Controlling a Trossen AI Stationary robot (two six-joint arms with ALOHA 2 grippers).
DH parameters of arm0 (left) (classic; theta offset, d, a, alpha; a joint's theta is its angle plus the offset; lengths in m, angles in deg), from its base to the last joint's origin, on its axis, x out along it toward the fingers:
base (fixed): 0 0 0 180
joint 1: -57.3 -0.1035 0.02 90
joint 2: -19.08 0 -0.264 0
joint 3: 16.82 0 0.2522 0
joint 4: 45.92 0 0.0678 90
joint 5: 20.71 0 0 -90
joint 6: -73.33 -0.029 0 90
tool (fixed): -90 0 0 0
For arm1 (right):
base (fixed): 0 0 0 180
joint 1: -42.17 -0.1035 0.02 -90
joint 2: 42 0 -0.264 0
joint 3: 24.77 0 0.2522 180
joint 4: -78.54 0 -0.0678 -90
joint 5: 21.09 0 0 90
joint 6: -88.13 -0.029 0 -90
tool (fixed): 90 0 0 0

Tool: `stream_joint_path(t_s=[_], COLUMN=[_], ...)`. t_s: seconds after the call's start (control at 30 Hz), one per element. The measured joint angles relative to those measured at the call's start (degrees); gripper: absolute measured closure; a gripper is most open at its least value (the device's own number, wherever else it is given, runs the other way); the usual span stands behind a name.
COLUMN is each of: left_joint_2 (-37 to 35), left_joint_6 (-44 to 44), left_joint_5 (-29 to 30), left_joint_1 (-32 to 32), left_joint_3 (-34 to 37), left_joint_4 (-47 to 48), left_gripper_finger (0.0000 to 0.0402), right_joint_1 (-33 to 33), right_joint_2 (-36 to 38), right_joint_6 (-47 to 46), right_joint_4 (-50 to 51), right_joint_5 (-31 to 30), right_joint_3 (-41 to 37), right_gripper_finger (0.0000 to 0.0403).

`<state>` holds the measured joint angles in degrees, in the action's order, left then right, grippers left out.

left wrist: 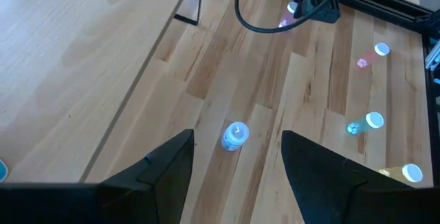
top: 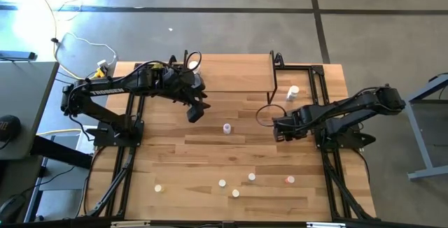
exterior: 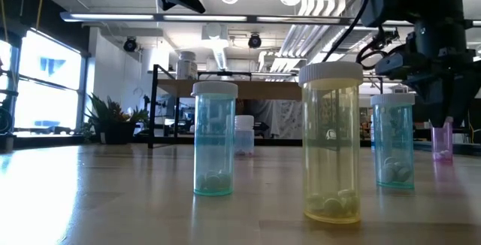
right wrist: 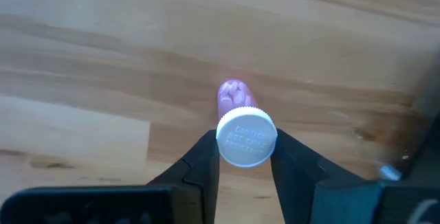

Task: Pick and place medicine bottles onto shelf by color
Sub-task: Put the violet pill bottle on the shelf

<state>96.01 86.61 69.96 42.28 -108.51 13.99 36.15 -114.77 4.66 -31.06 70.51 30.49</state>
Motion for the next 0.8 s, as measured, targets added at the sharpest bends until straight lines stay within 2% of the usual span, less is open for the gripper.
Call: stream_joint_path(t_s=[0.2,0.5,0.8], left_joint_2=[0.00,0.00,0.00], left_joint_6=[-1.07,-0.90,2.70], left_joint_5=[0.00,4.09,6.45], left_joint_1=[0.00,0.00,-1.07], left_joint_3=[0.00,0.00,0.00], left_joint_4=[0.00,-0.13,-0.15], left_gripper_finger=[0.0194,0.0194,0.0194], right_joint_1=[-0.02,0.14,4.94], right_joint_2=[-0.06,-0.05,-0.03], right_joint_6=[3.47,11.88,28.19], right_joint_4=[-1.66,-1.01,1.07], right_joint_5=[1.37,-3.15,-6.90], right_joint_3=[3.97,16.12,27.37], right_gripper_finger=[0.0308,0.0308,0.0308])
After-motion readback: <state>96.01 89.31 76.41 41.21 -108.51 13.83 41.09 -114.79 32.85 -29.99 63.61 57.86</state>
